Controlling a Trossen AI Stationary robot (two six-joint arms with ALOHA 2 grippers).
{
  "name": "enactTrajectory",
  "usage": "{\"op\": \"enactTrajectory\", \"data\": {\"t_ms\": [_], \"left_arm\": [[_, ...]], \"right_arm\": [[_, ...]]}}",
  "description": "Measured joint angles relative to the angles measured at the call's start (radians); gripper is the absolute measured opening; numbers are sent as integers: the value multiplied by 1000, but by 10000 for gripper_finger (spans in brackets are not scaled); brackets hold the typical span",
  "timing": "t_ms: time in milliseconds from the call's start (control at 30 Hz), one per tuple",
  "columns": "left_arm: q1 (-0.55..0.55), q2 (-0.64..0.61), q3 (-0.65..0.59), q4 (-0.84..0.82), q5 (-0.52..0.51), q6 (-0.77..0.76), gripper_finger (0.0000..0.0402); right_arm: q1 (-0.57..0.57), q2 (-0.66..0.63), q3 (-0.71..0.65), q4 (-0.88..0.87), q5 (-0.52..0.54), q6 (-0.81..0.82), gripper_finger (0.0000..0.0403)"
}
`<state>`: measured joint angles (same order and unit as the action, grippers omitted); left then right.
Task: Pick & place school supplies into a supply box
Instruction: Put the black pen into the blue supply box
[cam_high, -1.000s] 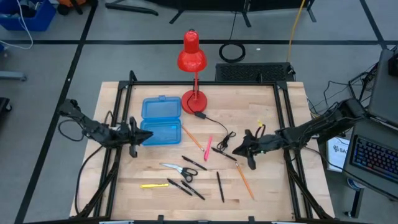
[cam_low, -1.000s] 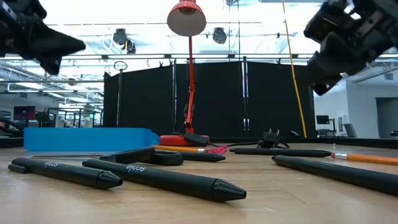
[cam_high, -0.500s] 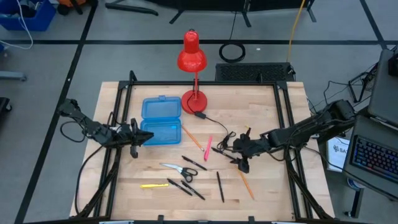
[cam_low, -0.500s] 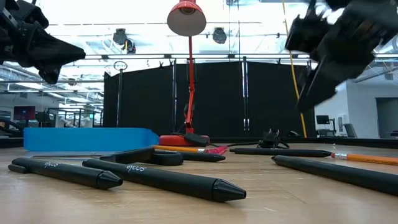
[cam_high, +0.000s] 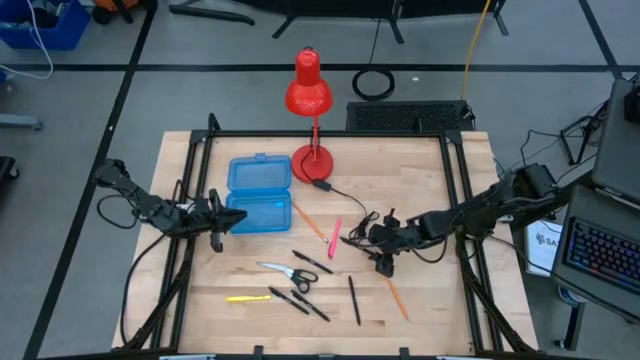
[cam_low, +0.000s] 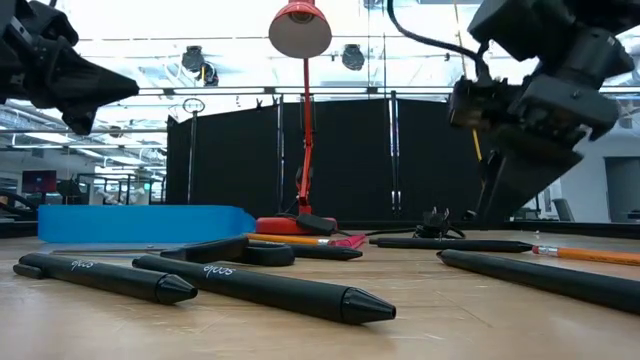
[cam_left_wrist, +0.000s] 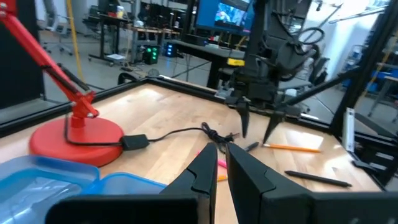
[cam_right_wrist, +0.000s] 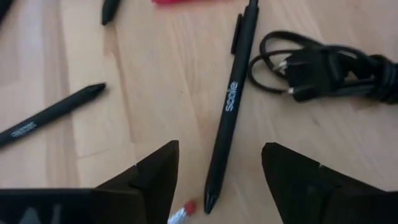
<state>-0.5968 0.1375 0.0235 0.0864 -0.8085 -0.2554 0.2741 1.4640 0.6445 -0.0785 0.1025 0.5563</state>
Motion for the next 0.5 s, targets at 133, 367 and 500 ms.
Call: {"op": "enactTrajectory", "data": {"t_ms": [133,367,500], "left_arm": [[0,0,0,0,-5,14,37],[0,0,0,0,-5,17,37],[0,0,1,-2,-5,17,37]], "right_arm": [[0,19,0,0,1,2,209],[2,50,1,6,3,5,208],[3,81,2,54,6,-15,208]]}}
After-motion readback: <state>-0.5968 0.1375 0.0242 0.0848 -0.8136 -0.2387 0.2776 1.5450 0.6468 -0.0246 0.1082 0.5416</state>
